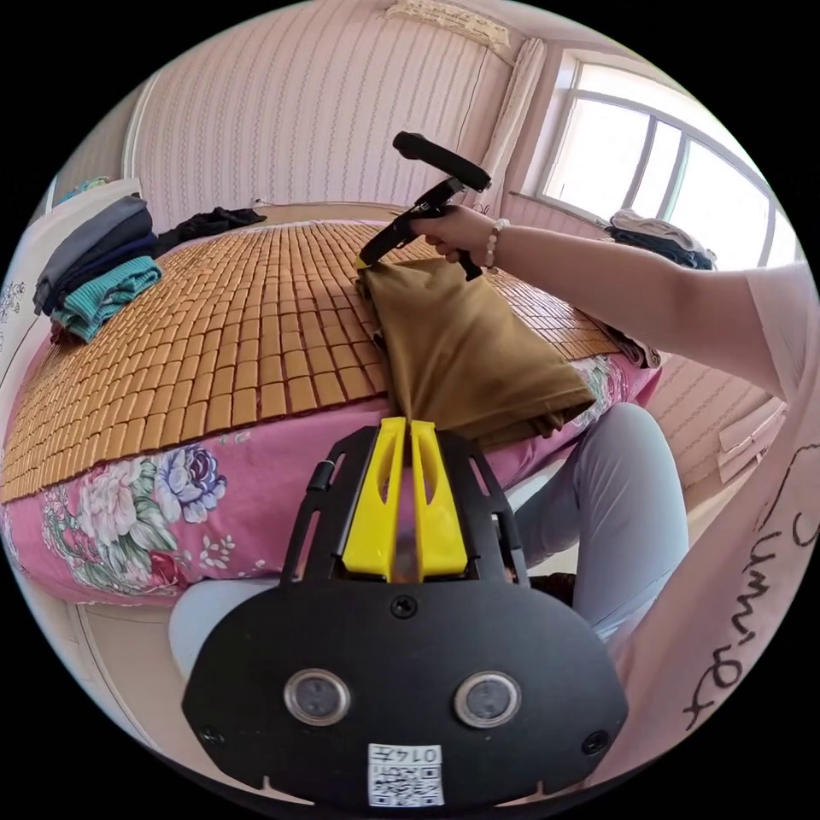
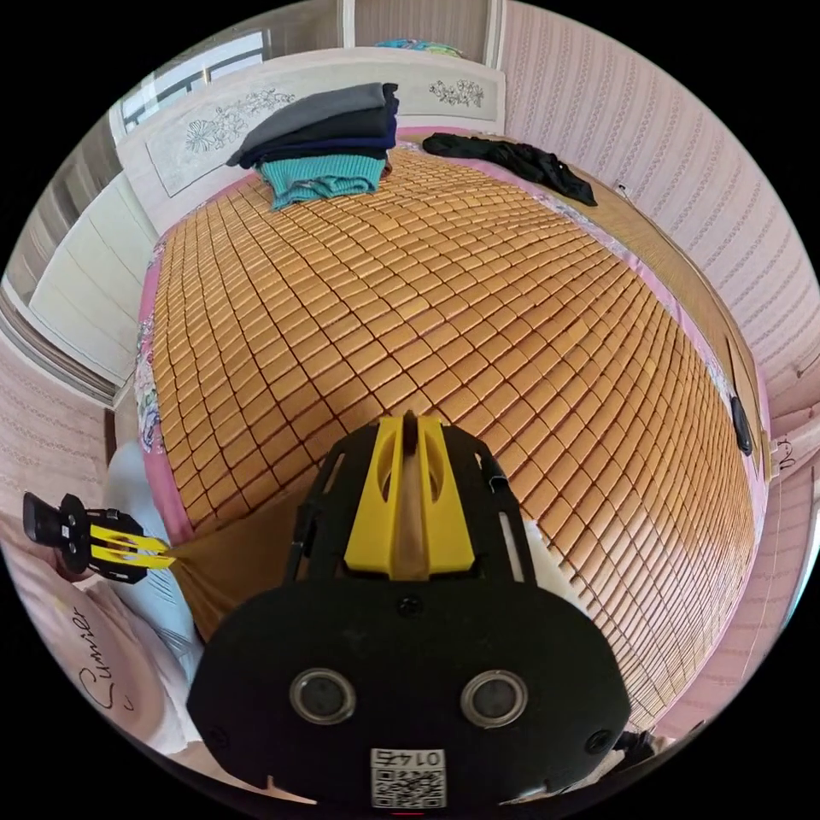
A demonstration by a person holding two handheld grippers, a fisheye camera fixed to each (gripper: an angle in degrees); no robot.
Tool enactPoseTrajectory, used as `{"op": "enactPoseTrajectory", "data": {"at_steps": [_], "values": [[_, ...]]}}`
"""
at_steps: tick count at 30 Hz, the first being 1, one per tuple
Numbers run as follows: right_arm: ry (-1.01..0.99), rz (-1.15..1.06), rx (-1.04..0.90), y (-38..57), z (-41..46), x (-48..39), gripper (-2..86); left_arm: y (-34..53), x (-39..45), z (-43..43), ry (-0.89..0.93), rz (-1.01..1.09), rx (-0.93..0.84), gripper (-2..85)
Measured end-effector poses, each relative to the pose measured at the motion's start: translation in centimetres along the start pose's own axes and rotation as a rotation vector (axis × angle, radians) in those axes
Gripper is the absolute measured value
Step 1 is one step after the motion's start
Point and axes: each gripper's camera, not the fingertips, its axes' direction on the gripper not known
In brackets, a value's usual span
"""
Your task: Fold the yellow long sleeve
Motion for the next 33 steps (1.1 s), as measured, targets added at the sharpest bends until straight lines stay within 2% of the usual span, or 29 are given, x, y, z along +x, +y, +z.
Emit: {"op": "enactPoseTrajectory", "data": {"at_steps": [8, 12, 15, 17, 20, 25, 33], "values": [[-0.021, 0.047, 0.042, -0.3, -2.5, 0.5, 4.8, 0.1, -0.6, -0.8, -0.036, -0.023, 0.013, 6.1], [0.042, 0.01, -0.022, -1.2, -3.0, -1.0, 7.0, -0.4, -0.6, -0.7, -0.064, -0.033, 0.016, 8.3], [0.069, -0.04, -0.138, -2.0, -1.4, -2.3, 12.6, -1.0, -0.7, 0.7, 0.002, -0.04, -0.012, 8.6], [0.092, -0.048, -0.166, -2.1, -0.6, -2.7, 13.3, -1.0, -0.9, 1.3, 0.015, -0.06, 0.0, 8.4], [0.012, -0.007, -0.189, -1.9, -0.8, -1.7, 12.6, -1.0, -1.1, 1.5, 0.02, -0.044, 0.014, 7.8], [-0.055, 0.06, -0.123, 0.1, -1.6, 0.1, 7.7, -1.1, -0.3, 1.7, -0.022, 0.006, 0.028, 6.4], [-0.045, 0.07, -0.065, 4.4, -2.7, 0.4, 2.1, -1.4, 0.0, 1.9, 0.022, 0.028, 0.045, -0.3]]}}
